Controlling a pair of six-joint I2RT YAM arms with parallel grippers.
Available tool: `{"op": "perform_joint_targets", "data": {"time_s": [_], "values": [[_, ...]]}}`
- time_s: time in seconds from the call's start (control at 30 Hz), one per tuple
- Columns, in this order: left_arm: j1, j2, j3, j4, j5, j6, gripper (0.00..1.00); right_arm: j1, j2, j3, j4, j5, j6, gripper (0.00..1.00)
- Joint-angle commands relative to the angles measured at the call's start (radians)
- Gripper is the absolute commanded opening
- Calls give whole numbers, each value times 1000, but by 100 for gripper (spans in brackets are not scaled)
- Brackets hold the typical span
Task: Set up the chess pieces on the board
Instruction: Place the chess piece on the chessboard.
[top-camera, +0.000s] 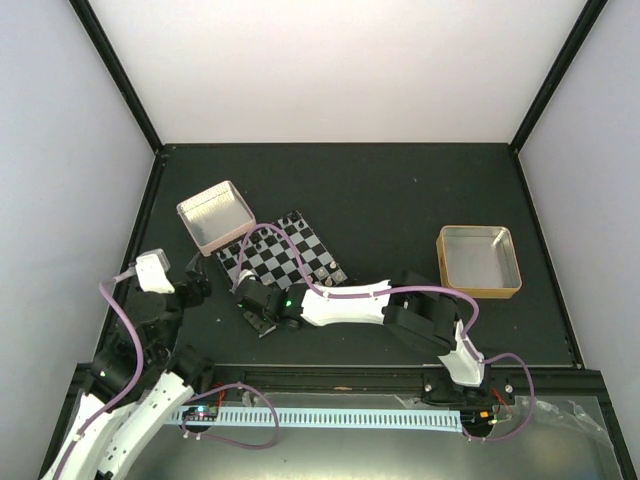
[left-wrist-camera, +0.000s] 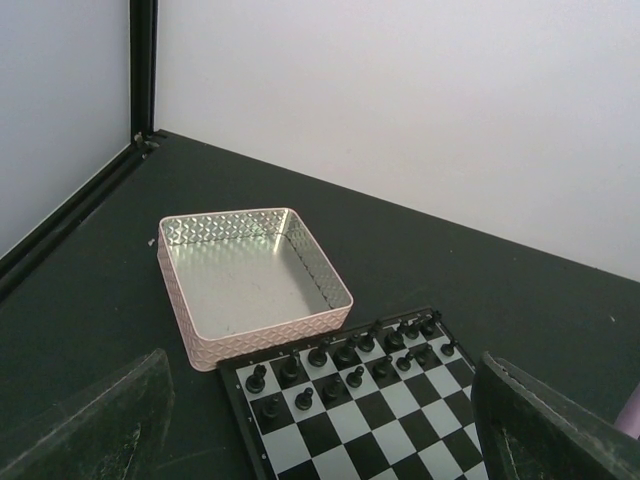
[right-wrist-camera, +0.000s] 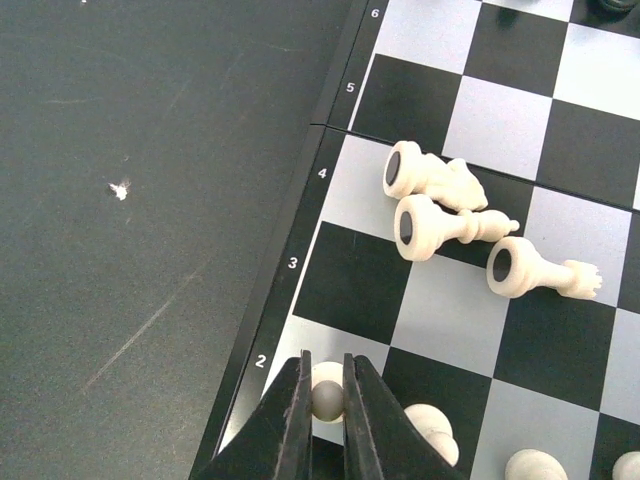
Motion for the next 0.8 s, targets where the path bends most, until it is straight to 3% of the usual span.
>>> {"op": "perform_joint_targets", "data": {"time_s": [0.0, 0.33, 0.77], "values": [[0, 16, 13, -14, -16, -6, 83, 5, 24, 22, 2, -5, -6, 12], [-2, 17, 14, -15, -16, -6, 83, 6, 44, 25, -13, -18, 4, 16], [-1, 60, 11, 7, 48, 5, 87, 3, -143, 3, 8, 10, 47, 40]]}}
